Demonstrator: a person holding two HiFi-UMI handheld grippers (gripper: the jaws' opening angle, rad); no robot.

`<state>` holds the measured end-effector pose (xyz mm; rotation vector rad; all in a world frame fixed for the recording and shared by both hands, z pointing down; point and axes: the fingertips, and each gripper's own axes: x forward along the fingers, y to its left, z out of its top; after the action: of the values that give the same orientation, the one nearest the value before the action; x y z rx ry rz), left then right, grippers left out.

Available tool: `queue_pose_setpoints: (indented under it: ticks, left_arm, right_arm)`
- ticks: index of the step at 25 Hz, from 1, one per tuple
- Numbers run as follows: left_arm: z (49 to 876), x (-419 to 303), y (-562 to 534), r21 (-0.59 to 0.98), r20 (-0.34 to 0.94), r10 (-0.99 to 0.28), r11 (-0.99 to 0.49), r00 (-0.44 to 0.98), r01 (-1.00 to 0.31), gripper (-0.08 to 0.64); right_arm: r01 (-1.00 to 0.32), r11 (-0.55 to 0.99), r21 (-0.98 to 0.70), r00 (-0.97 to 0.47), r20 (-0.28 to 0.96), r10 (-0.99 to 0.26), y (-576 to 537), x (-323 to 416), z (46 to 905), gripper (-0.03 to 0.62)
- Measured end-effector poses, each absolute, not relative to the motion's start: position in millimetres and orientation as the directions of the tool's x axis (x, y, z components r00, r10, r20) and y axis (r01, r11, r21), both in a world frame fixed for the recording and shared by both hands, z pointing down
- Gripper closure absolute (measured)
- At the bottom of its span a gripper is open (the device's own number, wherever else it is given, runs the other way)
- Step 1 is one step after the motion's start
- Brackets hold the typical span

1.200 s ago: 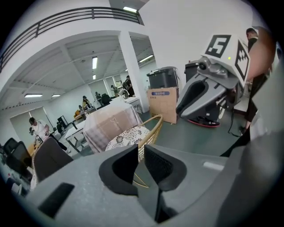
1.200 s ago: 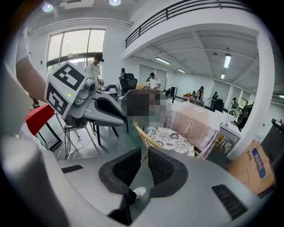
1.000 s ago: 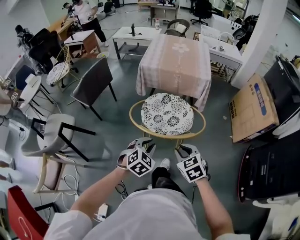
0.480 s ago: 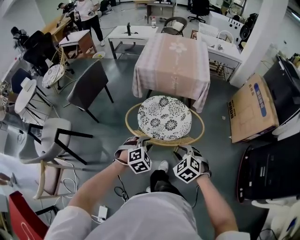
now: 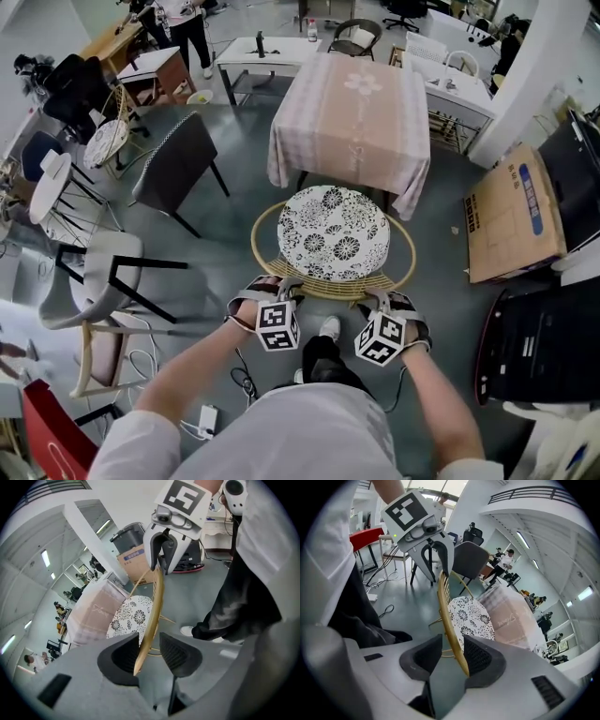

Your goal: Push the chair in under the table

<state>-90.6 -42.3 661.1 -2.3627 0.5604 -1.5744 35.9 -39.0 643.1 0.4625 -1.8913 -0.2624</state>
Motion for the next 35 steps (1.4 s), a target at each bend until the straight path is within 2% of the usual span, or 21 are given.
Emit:
queue_pose_setpoints:
  ticks: [7, 19, 35]
  left_arm:
    - [663.2, -90.3, -53.3, -0.430, 0.846, -0.440, -0.897, 0.301, -0.106, 0.457]
    - [666.4, -101.8, -75.9, -0.412, 0.863, -0.442, -0.896, 0.244, -0.166, 0.451]
    - [665.7, -105.4, -151.5, -0.412, 0.876, -0.438, -0.897, 0.204, -0.157, 0.449]
  right_arm:
    - [-0.107, 0.912, 0.395, -0.303, 0.861, -0.409, -45.8, 34.4, 653.0, 0.491]
    - [-0.189, 0.919, 0.346, -0.290, 0.875, -0.388, -65.2, 27.6, 653.2, 0.494]
    - [-0.221, 0.917, 0.331, -0.295, 0.874, -0.387, -135.5, 25.1, 651.7, 0.495]
